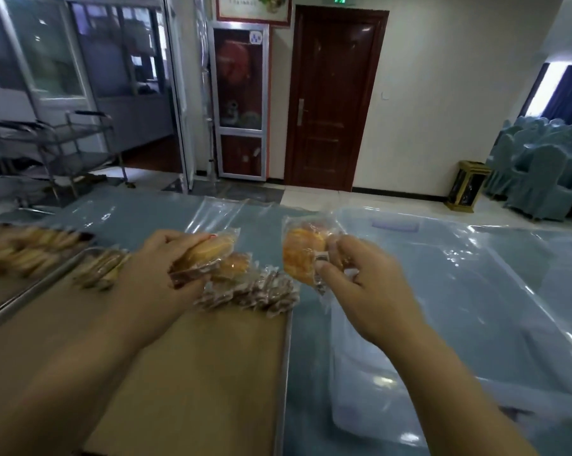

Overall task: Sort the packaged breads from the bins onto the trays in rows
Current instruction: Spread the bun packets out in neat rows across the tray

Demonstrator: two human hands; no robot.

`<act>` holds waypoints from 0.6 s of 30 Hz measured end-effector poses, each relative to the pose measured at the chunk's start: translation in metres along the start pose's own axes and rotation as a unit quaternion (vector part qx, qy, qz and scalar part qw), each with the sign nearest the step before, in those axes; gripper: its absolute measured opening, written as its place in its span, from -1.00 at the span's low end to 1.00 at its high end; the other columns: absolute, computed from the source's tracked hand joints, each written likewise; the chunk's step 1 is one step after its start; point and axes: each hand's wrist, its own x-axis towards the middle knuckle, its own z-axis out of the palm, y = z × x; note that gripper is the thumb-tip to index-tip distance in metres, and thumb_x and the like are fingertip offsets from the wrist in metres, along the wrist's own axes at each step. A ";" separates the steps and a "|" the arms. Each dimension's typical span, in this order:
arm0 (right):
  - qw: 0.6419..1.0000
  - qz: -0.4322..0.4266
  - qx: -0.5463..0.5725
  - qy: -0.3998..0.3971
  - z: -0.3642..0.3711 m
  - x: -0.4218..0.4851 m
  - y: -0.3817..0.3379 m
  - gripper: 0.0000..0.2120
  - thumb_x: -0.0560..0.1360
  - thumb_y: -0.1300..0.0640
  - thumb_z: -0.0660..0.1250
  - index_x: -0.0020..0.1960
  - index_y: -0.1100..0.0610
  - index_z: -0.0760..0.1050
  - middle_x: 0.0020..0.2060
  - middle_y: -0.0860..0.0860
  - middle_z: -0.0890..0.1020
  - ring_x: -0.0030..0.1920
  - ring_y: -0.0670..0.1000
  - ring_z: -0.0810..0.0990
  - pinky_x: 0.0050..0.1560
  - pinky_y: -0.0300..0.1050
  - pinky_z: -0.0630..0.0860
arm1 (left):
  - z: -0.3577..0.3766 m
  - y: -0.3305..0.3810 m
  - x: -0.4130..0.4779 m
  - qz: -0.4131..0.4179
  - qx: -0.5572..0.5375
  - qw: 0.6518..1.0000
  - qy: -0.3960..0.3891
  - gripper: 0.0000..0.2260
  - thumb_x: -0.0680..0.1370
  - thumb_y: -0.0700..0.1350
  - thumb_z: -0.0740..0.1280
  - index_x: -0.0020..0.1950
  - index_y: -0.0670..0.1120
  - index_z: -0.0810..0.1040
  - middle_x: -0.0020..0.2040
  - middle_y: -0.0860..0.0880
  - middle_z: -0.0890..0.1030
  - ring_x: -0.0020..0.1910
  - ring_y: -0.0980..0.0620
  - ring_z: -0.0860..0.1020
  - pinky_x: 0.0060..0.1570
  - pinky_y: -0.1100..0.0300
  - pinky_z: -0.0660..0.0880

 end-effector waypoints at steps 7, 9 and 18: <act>0.999 0.039 0.020 -0.030 0.123 -0.030 -0.087 -0.67 0.45 0.08 0.34 -0.37 -0.03 0.22 -0.39 -0.07 0.39 -0.33 -0.10 0.37 -0.36 -0.29 0.25 | -0.074 -0.111 -0.076 -0.057 -0.013 0.998 -0.028 -0.57 0.43 -0.17 0.44 0.28 0.03 0.51 0.13 -0.01 0.45 0.10 0.07 0.42 0.08 0.37 0.32; 0.997 0.045 0.029 -0.061 0.157 -0.038 -0.106 -0.66 0.45 0.06 0.33 -0.38 -0.05 0.21 -0.40 -0.08 0.38 -0.35 -0.10 0.36 -0.38 -0.22 0.24 | -0.088 -0.141 -0.095 -0.085 -0.035 0.995 -0.035 -0.58 0.44 -0.21 0.44 0.27 0.01 0.52 0.13 -0.03 0.46 0.03 0.14 0.44 -0.07 0.55 0.31; 0.978 0.066 0.055 -0.189 0.280 -0.043 -0.152 -0.88 0.48 -0.04 0.27 -0.20 -0.20 0.34 -0.33 -0.16 0.53 -0.31 -0.21 0.49 -0.44 -0.37 0.31 | -0.129 -0.257 -0.153 -0.185 -0.079 0.980 0.004 -0.52 0.41 -0.27 0.44 0.22 0.16 0.51 0.03 0.13 0.43 -0.05 0.25 0.49 -0.15 0.51 0.39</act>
